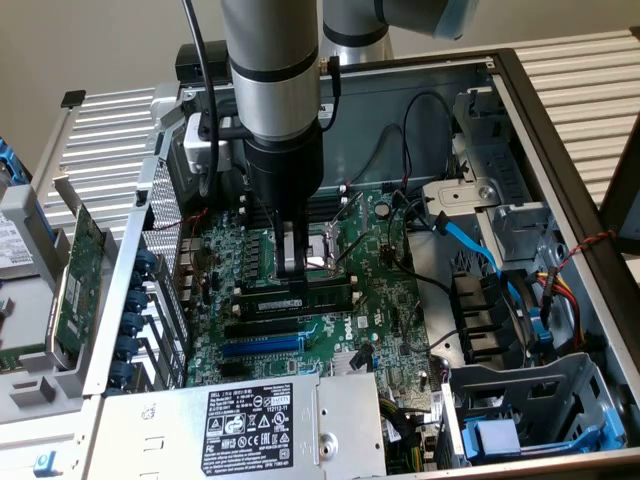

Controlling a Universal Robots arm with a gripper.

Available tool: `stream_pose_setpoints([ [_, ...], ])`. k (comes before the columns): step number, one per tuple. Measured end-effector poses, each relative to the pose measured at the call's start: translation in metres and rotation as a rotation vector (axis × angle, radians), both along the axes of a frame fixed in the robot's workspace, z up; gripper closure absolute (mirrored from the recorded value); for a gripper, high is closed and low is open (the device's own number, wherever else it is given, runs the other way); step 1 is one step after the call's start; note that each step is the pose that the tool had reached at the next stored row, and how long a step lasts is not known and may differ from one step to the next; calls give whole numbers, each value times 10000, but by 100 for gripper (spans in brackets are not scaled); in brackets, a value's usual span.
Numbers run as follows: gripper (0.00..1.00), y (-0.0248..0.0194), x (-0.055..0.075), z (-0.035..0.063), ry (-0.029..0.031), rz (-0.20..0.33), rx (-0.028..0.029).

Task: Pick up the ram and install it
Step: 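Press down the ram until it locks into place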

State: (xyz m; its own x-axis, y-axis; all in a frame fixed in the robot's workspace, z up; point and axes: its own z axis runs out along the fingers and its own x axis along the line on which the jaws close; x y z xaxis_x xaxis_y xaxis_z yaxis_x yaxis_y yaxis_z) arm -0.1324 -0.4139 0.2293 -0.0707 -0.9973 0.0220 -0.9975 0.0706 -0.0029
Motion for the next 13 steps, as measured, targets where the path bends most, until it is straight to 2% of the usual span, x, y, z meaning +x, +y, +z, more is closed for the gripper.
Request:
stream_pose_setpoints([
  [13, 89, 0, 0, -7, -15, 0, 3],
])
